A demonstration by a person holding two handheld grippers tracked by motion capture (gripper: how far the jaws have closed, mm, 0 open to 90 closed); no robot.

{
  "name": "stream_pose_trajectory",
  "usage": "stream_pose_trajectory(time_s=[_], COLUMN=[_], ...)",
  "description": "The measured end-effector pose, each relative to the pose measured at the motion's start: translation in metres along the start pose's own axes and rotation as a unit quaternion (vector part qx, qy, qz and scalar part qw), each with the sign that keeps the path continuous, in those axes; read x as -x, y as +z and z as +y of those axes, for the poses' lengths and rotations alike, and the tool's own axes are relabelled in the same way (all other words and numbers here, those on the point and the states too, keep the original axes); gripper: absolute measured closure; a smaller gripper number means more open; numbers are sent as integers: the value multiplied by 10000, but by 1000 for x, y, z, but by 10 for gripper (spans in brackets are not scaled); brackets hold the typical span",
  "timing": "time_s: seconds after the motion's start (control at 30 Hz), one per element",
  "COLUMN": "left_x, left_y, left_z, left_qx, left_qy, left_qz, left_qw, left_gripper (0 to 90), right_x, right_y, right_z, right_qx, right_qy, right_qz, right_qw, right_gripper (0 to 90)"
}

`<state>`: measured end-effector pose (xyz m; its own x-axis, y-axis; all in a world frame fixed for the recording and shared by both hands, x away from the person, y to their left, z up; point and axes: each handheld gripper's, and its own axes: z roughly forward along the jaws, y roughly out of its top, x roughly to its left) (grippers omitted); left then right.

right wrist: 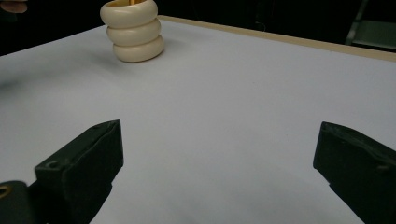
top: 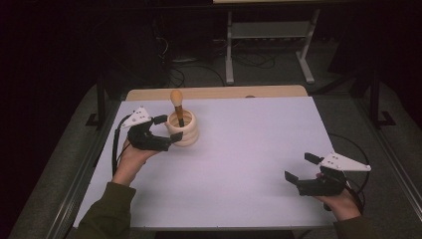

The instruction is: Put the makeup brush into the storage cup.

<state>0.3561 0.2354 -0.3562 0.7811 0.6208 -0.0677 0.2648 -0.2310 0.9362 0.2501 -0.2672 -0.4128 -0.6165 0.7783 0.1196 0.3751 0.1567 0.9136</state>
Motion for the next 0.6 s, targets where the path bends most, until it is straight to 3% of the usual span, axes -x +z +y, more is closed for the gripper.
stream_pose_trajectory(time_s=[0.23,0.6], left_x=[9,17], left_y=[-9,-42], left_z=[-12,-27], left_qx=[-37,23], left_qy=[-50,-137], left_qz=[-32,-20], left_qw=[10000,9999], left_gripper=[88,87], right_x=[0,0], right_y=[0,0], right_z=[0,0], right_qx=[7,21], right_qy=[2,-7], right_qz=[-2,-4], right_qw=[10000,10000], right_gripper=[8,8])
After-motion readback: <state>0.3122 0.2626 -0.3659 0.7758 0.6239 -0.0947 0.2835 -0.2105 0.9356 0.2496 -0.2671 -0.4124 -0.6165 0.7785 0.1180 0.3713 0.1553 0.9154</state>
